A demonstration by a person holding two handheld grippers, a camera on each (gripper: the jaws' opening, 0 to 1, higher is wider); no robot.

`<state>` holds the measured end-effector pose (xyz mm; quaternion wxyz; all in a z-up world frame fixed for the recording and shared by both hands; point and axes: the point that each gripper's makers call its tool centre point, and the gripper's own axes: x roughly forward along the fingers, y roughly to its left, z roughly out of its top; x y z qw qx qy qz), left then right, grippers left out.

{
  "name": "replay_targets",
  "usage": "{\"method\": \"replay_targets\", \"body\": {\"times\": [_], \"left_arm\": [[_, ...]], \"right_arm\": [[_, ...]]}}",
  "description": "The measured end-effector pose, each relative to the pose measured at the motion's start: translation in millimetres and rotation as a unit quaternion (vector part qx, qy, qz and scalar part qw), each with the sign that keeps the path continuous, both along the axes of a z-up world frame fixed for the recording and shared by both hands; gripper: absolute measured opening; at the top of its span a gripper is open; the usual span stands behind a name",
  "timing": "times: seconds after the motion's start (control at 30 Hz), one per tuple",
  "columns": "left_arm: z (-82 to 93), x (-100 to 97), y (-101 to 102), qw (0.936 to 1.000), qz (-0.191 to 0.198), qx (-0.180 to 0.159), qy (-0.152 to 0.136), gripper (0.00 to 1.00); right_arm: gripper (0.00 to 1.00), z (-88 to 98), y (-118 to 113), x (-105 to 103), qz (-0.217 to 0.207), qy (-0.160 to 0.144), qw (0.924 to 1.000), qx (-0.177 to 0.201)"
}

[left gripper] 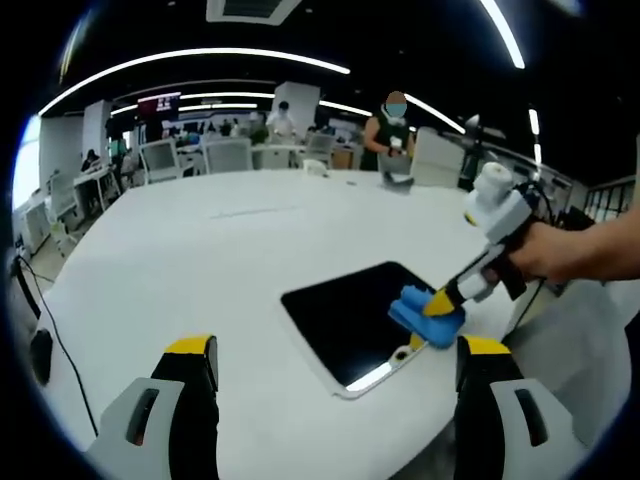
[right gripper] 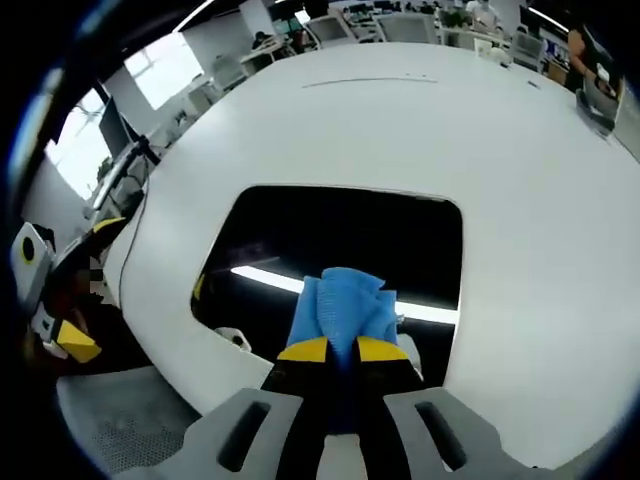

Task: Wipe the mirror surface with the cleaning cloth until all visible marks leave the cleaned area.

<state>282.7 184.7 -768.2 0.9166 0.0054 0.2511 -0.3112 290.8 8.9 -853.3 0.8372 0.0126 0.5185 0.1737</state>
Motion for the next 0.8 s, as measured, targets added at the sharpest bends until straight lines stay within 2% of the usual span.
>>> {"method": "replay_targets", "body": {"times": [0.3, 0.53, 0.67, 0.8], "left_arm": [[-0.8, -6.1, -7.9, 1.0, 0.002, -0.002, -0.002, 1.0], [-4.5, -9.0, -11.4, 0.9999, -0.003, 0.012, -0.003, 1.0], [-3.9, -8.8, -16.6, 0.9991, -0.014, 0.038, -0.013, 1.0], [-5.2, -7.7, -24.2, 0.9996, -0.016, 0.02, -0.008, 1.0]], "right_arm": [[0.03, -0.4, 1.2, -7.0, 0.014, 0.003, 0.9999, -0.003], [0.03, -0.5, 2.1, -13.2, 0.02, 0.005, 0.9998, -0.006], [0.03, -0.7, 2.5, -15.2, 0.027, -0.001, 0.9996, -0.01], [0.03, -0.5, 2.4, -14.3, 0.026, 0.008, 0.9996, -0.009]]}}
